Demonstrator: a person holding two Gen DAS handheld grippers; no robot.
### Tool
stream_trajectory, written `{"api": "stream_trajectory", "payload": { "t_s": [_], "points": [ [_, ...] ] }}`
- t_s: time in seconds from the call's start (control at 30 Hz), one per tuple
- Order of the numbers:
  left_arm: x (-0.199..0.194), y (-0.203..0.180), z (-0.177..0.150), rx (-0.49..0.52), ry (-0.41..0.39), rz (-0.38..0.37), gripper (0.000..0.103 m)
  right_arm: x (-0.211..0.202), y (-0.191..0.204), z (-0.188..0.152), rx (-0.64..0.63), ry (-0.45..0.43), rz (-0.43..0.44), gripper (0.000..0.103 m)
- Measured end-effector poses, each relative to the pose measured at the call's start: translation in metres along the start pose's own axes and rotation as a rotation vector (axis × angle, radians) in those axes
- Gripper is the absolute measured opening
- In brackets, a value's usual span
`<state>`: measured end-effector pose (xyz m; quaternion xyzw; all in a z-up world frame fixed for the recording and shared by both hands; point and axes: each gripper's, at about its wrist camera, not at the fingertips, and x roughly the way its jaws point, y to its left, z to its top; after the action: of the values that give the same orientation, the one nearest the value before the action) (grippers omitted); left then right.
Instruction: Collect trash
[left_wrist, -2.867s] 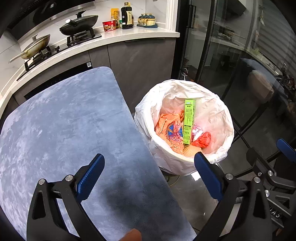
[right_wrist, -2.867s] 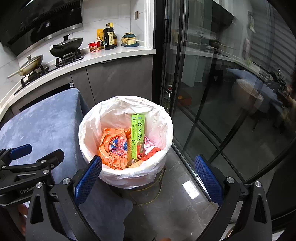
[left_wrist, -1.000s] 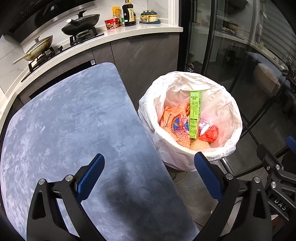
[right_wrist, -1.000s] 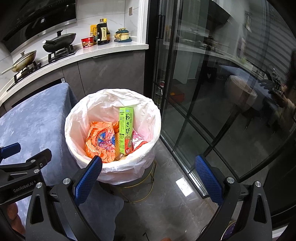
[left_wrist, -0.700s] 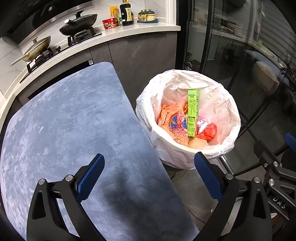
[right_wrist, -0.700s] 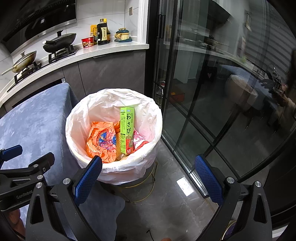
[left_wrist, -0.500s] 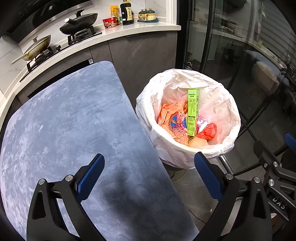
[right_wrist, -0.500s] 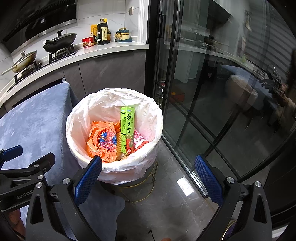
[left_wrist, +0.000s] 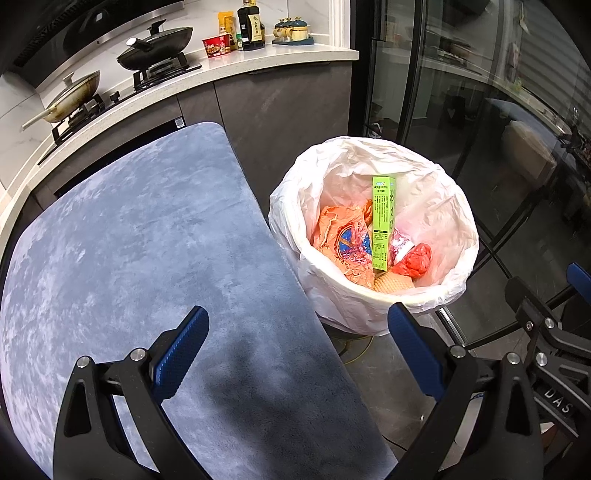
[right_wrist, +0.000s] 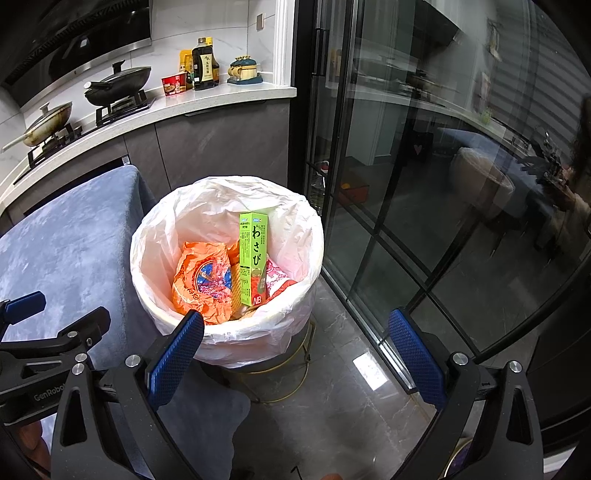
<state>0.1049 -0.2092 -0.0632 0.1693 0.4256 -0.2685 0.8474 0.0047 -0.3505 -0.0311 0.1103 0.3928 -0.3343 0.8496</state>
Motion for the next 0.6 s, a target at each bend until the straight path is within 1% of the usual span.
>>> {"api": "stream_trajectory", "payload": {
  "t_s": [0.6],
  "points": [
    [-0.0018,-0.0026,-0.0004,0.006,-0.001,-0.004,0.093,0.0,-0.0021,-0.0014,0.005,-0.001,-0.001,0.096]
  ]
}}
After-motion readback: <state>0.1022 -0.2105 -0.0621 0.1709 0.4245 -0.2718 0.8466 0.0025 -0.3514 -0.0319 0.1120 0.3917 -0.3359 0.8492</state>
